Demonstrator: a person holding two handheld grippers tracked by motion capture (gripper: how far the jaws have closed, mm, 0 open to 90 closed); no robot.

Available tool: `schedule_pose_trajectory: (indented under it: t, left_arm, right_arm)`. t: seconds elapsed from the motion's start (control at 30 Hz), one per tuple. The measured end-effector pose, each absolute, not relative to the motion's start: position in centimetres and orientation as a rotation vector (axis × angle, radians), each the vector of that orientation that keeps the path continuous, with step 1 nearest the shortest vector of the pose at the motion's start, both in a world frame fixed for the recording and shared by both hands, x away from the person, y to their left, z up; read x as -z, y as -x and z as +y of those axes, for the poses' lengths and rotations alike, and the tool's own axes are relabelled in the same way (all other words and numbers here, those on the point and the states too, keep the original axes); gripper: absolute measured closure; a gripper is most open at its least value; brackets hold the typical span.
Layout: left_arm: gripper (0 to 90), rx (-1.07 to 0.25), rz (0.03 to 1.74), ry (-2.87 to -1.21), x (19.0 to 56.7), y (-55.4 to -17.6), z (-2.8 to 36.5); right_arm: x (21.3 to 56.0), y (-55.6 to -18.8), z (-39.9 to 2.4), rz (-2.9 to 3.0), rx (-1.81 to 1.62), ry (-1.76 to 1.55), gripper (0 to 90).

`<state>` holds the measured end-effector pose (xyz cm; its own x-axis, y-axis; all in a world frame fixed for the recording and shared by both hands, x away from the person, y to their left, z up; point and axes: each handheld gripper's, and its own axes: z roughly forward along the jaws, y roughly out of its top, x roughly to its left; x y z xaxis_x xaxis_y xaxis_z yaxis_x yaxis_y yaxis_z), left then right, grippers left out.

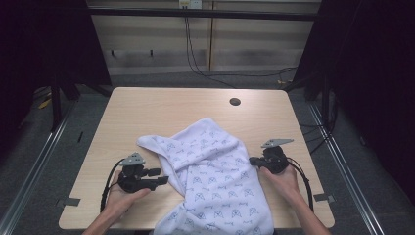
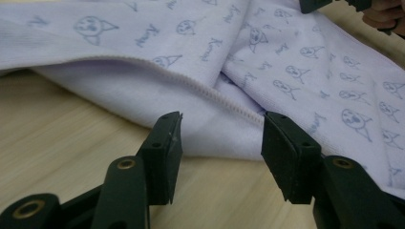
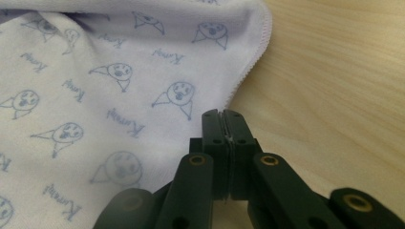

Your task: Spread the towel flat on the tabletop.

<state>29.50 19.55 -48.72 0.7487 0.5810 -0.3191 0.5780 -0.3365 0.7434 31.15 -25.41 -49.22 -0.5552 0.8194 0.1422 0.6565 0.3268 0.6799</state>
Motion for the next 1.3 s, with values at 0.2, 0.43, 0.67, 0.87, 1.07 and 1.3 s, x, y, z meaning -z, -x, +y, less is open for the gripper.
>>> schedule_pose_trajectory:
  t: [0.2,0.43,0.67,0.87,1.07,1.3]
  left_arm:
    - [46.2,-0.002,0.844,-2.038,48.8,-29.8,16.6]
    - [45.5,-0.004,0.882,-2.09,49.9,-30.4,14.5]
    - [73.9,-0.248,0.83,-2.174,50.1,-29.4,13.9]
    - [90.0,-0.182,0.845,-2.146,50.1,-30.2,15.1]
    - [90.0,-0.174,0.906,-1.985,48.7,-31.5,17.8]
    - [90.0,-0.215,0.97,-1.699,45.0,-34.8,22.4]
  right_arm:
    - [48.9,-30.5,-25.7,2.364,-1.05,-1.341,88.5]
    - [48.6,-30.1,-25.8,2.363,-1.079,-1.315,88.4]
    - [48.7,-30.1,-25.7,2.366,-1.074,-1.311,88.3]
    - [48.5,-29.9,-26.4,2.348,-1.082,-1.328,88.4]
    - [48.3,-29.8,-27.5,2.312,-1.096,-1.367,88.5]
    - [46.9,-30.0,-28.8,2.23,-1.164,-1.4,88.6]
